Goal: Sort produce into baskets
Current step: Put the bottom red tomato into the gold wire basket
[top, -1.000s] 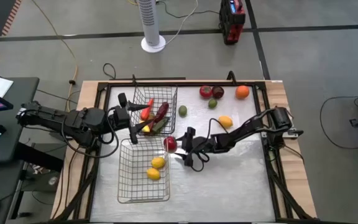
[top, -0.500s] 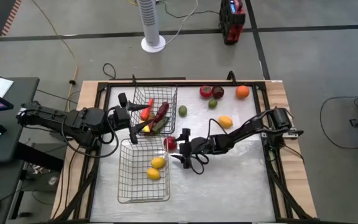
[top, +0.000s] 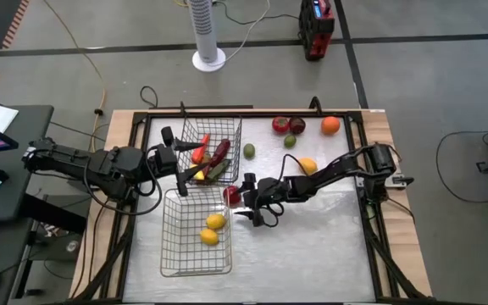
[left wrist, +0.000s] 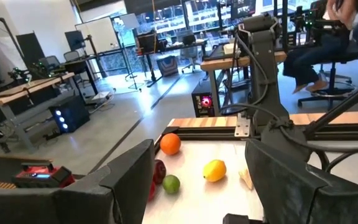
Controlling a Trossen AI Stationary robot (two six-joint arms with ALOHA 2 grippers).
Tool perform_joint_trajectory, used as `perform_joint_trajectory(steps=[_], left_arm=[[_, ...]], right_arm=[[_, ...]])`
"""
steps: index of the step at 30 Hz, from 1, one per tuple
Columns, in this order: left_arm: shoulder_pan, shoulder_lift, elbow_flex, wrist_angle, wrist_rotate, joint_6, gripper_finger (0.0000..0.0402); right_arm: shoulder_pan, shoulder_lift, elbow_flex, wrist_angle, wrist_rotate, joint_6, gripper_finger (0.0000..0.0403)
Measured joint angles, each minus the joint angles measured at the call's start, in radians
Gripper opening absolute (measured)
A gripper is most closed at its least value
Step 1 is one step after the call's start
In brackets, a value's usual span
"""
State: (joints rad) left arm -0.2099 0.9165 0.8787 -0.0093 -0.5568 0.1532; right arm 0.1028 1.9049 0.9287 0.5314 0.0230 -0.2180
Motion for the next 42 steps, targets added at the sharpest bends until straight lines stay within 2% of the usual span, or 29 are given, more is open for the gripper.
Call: perform_joint_trajectory(steps=[4,9,15,21,28,35,42], left_arm=[[0.000,0.000,0.000,-0.001,0.000,0.000,0.0242],[0.000,0.000,0.000,-0.009,0.000,0.000,0.0242],[0.001,0.000,0.000,-0.001,-0.002,0.000,0.0242],[0.001,0.000,0.000,0.003,-0.003,-0.005,0.0242],[0.001,0.000,0.000,-0.006,-0.005,-0.006,0.0242],[0.001,0.008,0.000,-0.005,-0.001,-0.017,0.0242],[0.003,0.038,0.000,0.026,-0.006,-0.006,0.0242]], right_arm=[[0.003,-0.009,0.003,-0.104,0.001,0.023,0.0327],[0.029,-0.059,-0.005,-0.417,0.007,0.100,0.0316],[0.060,-0.198,-0.001,-0.617,0.166,0.177,0.0311],[0.070,-0.236,0.003,-0.490,0.190,0.218,0.0311],[0.167,-0.106,0.002,-0.240,0.157,0.205,0.0311],[0.234,-0.003,0.013,-0.149,0.213,0.191,0.0311],[0.232,-0.028,0.015,-0.161,0.272,0.170,0.0311]])
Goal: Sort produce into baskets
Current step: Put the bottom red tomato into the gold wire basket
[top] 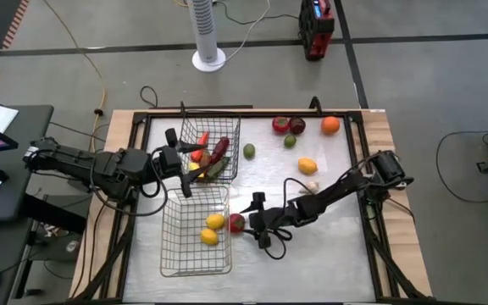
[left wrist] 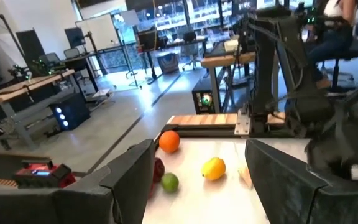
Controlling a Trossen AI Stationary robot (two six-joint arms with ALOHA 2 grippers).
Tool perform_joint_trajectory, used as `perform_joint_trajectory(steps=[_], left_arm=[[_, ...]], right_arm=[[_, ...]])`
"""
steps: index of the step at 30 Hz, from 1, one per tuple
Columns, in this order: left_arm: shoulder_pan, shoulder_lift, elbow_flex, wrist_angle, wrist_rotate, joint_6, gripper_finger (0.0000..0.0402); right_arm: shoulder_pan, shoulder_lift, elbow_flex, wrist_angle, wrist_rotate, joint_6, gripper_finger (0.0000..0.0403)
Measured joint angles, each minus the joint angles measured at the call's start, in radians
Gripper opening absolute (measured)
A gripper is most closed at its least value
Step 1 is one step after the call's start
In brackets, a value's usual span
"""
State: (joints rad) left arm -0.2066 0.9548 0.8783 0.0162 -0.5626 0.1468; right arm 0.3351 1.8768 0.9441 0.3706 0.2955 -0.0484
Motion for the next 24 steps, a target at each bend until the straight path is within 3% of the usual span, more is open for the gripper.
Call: perform_joint_trajectory(steps=[11,19,24], left_arm=[[0.000,0.001,0.000,0.001,-0.003,0.006,0.0242],[0.000,0.001,0.000,0.001,-0.003,0.006,0.0242],[0.000,0.001,0.000,0.001,-0.003,0.009,0.0242]], right_arm=[[-0.009,-0.011,0.002,0.057,-0.010,0.015,0.0313],[-0.049,-0.012,0.001,-0.006,-0.043,-0.005,0.0392],[-0.070,-0.012,0.001,0.001,-0.092,0.036,0.0394]])
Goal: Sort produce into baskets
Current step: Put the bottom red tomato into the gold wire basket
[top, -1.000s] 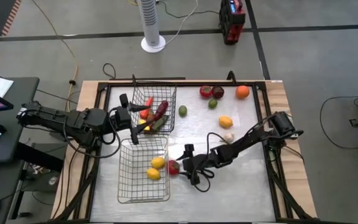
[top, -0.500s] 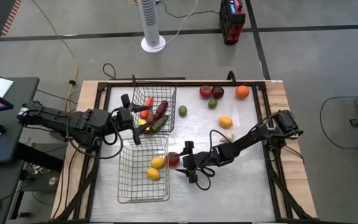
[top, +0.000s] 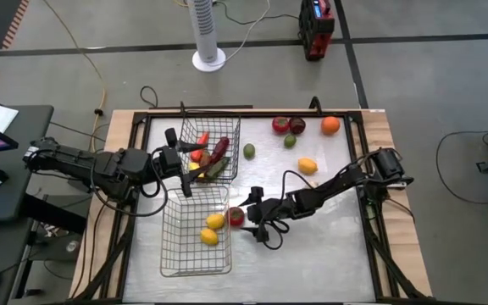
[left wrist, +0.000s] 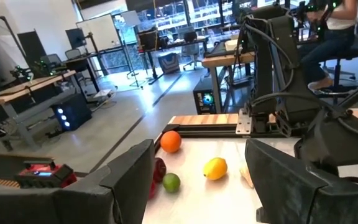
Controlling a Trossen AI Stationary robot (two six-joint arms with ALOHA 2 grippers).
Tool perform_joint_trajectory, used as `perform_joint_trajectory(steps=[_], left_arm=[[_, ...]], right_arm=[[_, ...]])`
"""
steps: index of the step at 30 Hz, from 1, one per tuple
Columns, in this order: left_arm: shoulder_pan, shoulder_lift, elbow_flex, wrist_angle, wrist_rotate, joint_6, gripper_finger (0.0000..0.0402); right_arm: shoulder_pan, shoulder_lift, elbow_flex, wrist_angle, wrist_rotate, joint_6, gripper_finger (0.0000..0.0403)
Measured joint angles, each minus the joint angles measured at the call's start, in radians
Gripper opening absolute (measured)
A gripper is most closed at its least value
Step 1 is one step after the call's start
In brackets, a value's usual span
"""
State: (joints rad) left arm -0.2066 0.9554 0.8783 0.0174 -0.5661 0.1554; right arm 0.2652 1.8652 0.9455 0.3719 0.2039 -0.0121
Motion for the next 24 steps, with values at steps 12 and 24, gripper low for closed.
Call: perform_joint_trajectory(steps=[12,24], left_arm=[[0.000,0.000,0.000,-0.001,-0.022,0.007,0.0242],[0.000,0.000,0.000,-0.005,-0.022,0.004,0.0242]], right_arm=[[-0.007,0.007,0.000,0.053,0.030,-0.014,0.0399],[0.005,0.131,0.000,0.197,0.023,-0.013,0.0400]])
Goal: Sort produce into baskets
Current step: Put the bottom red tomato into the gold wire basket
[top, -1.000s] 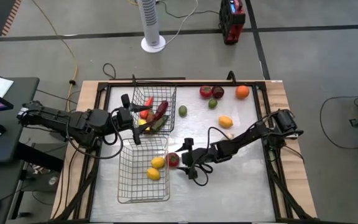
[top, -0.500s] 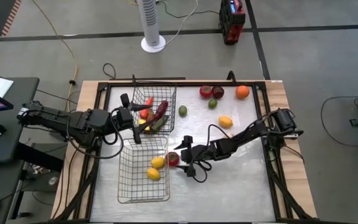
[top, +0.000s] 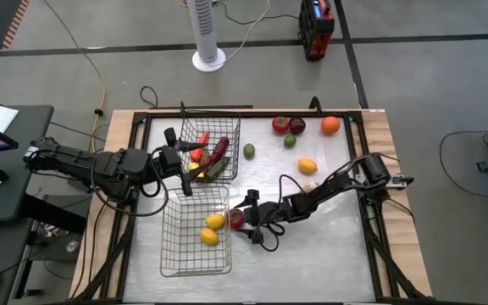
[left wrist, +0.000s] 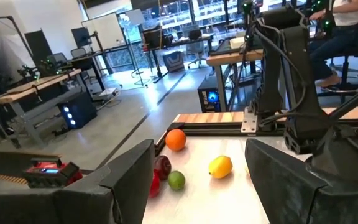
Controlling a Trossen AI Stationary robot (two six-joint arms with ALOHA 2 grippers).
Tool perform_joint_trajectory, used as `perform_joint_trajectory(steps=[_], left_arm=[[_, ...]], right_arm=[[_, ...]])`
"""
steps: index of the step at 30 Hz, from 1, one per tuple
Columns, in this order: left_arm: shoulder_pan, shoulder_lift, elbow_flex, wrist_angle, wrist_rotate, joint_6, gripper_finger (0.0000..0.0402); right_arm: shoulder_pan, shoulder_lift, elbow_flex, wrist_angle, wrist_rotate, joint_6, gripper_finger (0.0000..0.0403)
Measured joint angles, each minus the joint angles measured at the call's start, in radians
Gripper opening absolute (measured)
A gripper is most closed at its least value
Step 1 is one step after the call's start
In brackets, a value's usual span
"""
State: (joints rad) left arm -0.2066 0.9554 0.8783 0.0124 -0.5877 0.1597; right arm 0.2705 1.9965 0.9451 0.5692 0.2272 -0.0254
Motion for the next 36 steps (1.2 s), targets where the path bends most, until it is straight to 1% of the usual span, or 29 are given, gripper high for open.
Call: perform_joint_trajectory(steps=[6,11,20,23,29,32,36], left_arm=[[0.000,0.000,0.000,0.000,0.000,0.000,0.0242],[0.000,0.000,0.000,0.000,0.000,0.001,0.0242],[0.000,0.000,0.000,0.000,0.000,0.001,0.0242],[0.000,0.000,0.000,-0.003,0.000,0.001,0.0242],[0.000,0.000,0.000,-0.006,0.001,0.001,0.0242],[0.000,0.000,0.000,-0.006,0.001,0.001,0.0242],[0.000,0.000,0.000,-0.006,0.001,0.001,0.0242]], right_arm=[[-0.014,0.040,0.000,0.008,0.007,0.002,0.0400],[-0.024,0.040,0.000,0.012,0.006,0.002,0.0398],[-0.036,0.028,0.000,0.002,0.005,-0.004,0.0358],[-0.047,-0.013,0.000,-0.086,0.006,-0.008,0.0355],[-0.081,-0.181,0.000,-0.340,0.007,-0.001,0.0357],[-0.087,-0.264,0.000,-0.421,0.006,-0.001,0.0357],[-0.087,-0.356,0.000,-0.477,0.006,-0.006,0.0357]])
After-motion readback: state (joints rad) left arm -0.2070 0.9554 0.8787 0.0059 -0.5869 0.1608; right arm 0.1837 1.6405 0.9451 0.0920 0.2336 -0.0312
